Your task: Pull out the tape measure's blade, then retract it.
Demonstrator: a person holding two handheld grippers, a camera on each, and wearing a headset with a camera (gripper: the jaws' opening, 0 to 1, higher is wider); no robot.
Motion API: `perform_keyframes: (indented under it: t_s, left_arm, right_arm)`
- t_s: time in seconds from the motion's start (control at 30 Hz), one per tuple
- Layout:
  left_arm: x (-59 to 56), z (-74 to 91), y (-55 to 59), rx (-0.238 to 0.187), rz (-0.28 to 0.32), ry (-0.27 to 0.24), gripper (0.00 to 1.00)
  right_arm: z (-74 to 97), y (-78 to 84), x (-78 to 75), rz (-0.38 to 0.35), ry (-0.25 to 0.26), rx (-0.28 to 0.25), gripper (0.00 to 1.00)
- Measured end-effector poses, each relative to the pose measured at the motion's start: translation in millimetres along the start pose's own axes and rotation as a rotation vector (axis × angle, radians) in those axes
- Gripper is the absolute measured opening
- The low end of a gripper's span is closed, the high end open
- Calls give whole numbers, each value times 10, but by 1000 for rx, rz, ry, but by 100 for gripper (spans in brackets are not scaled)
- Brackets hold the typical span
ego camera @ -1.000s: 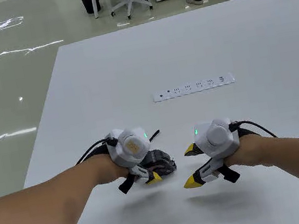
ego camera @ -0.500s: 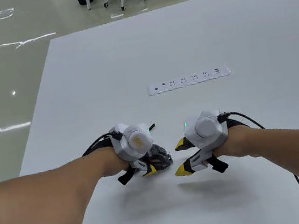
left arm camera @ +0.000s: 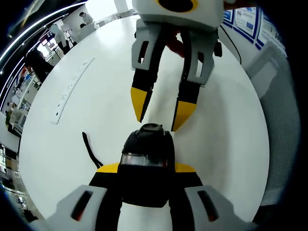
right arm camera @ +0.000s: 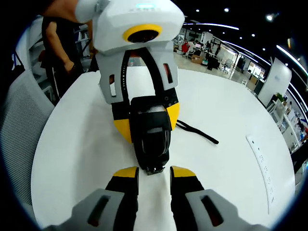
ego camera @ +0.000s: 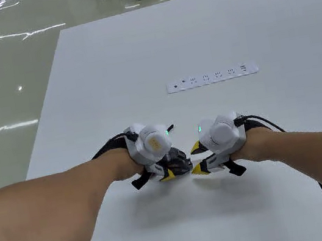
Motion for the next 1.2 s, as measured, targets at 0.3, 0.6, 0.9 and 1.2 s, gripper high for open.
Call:
perform_keyframes:
  t_s: [0.3,0.6,0.9,1.2]
  left_arm:
    - [-169,43,17,8,-20,53,33]
    - [-173,27,7,28,-3,53,33]
    - [-173,24,5,24,-4,58,33]
    - [-178,24,3,11,2,52,33]
  right_arm:
    - [-54,39,150,119,-103,81,20]
    - [-118,30,168,108,-98,109,16]
    - [-143,31,151,91,-139,138,16]
    - [-143,42,152,87,-151,134,13]
Point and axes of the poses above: the centre of the closed fingertips' face, and the gripper's own axes: z roughly backward along the fingers, x roughly to its left, y roughly out of its underside, the point moved 7 cm from there along z, roughly backward along the fingers, and after that the axes turned 1 degree about x, right-handed, at the moved point
